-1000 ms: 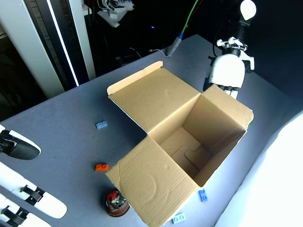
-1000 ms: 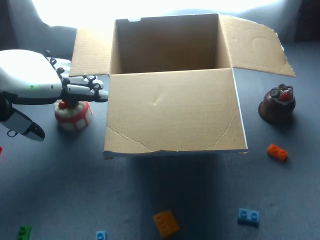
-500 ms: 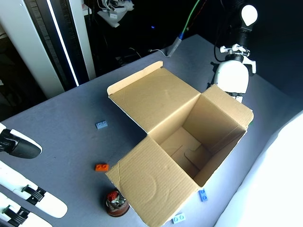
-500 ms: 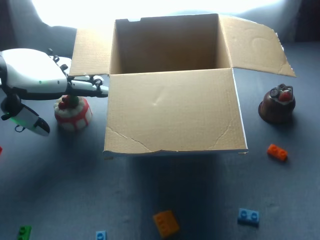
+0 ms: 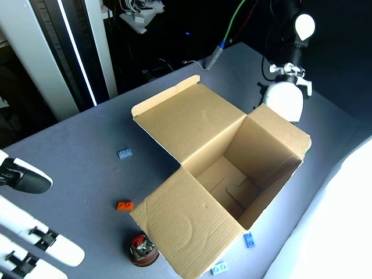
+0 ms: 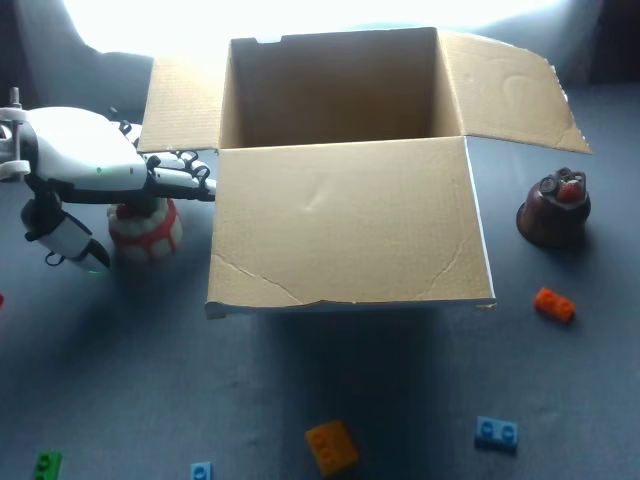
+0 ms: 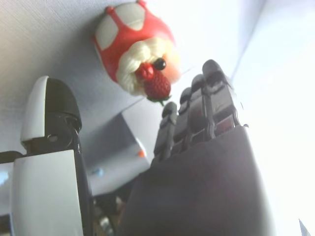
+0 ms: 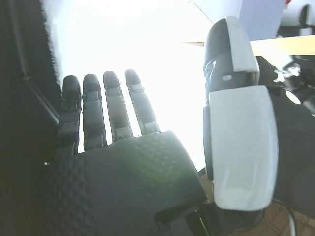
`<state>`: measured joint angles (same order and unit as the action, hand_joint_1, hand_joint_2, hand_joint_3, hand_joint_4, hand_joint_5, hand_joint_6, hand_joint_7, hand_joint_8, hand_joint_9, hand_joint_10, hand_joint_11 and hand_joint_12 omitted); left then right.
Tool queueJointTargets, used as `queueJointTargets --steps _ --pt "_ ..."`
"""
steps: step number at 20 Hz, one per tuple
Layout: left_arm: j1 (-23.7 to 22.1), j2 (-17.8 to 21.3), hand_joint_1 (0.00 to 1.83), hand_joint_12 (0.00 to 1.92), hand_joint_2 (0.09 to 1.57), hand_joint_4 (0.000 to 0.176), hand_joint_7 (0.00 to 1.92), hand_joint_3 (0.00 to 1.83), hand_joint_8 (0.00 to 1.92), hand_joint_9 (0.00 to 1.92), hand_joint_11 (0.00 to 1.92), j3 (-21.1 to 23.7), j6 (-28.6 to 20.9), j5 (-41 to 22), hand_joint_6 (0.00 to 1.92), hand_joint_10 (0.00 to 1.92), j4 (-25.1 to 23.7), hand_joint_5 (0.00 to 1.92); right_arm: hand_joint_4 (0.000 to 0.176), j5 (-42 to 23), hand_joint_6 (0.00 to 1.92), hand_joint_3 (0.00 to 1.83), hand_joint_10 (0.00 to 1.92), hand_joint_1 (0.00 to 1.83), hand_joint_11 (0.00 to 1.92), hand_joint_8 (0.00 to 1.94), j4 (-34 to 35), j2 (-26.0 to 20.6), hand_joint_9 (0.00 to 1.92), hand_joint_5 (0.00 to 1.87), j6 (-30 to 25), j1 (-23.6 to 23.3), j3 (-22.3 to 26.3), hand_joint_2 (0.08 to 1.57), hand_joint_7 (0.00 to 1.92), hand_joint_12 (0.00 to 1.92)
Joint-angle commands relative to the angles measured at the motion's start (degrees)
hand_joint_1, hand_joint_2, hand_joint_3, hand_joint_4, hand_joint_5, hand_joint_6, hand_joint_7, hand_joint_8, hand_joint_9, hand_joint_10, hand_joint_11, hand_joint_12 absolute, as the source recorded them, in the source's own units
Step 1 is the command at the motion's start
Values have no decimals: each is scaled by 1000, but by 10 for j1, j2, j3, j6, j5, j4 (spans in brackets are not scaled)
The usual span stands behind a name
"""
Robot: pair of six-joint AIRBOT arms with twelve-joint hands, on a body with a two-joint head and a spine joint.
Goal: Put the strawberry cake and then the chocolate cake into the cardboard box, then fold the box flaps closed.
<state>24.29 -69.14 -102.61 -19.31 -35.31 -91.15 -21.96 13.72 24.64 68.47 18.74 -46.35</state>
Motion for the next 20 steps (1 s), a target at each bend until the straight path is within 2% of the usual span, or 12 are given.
queueJointTargets --steps 1,5,7,9,13,14,15,16,18,19,20 --pt "-2 2 1147 390 998 69 27 1 4 70 0 -3 0 -6 3 1 24 10 0 -67 5 0 3 504 0 2 2 -6 95 104 0 -5 -2 1010 92 283" --pt "-1 -2 1118 437 1007 67 37 4 2 83 0 -5 1 -3 0 3 18 6 0 -67 2 0 8 491 0 2 2 -6 112 99 0 -5 1 1016 102 364" --pt "-1 -4 1131 481 1005 73 51 3 4 99 0 -9 1 -6 3 7 18 17 0 -67 1 2 2 495 0 1 2 -6 99 92 0 -5 2 1022 88 223" --pt "-1 -7 1115 496 1015 74 52 7 3 99 0 -12 1 -8 0 5 18 9 0 -67 3 3 0 485 0 0 2 -6 92 98 0 -5 2 1025 87 205" --pt "0 -10 1122 785 1012 83 113 3 7 175 0 -14 2 -3 8 14 19 54 0 -67 1 2 2 503 0 1 2 -6 94 79 0 -4 4 1025 91 203" --pt "0 -10 1125 870 1006 85 126 0 7 201 0 -13 2 0 15 18 21 86 0 -67 7 1 8 510 0 5 2 -6 111 99 0 -4 4 1023 110 267" --pt "0 -10 1150 1056 999 96 199 0 9 316 36 -12 2 4 23 40 26 177 0 -67 4 2 5 511 0 3 2 -6 92 83 0 -4 4 1030 90 206" --pt "0 -10 1193 1150 1006 98 309 1 14 432 113 -12 2 7 30 59 28 286 0 -67 1 2 5 510 0 3 2 -6 90 74 0 -4 4 1030 85 194" --pt "1 -10 1240 1216 1002 91 458 0 34 601 259 -9 2 15 58 102 34 464 0 -67 2 0 13 547 0 3 2 -6 116 81 0 -4 4 1020 101 290" --pt "1 -10 1227 1357 1048 85 501 0 80 512 285 -8 2 19 61 534 35 546 0 -67 4 0 13 561 0 2 2 -6 122 87 0 -4 4 1021 105 339" --pt "1 -9 1248 1485 1055 74 403 0 459 414 358 -6 2 23 182 1019 37 568 0 -67 1 6 8 526 0 0 2 -6 111 73 0 -4 4 1034 97 345"
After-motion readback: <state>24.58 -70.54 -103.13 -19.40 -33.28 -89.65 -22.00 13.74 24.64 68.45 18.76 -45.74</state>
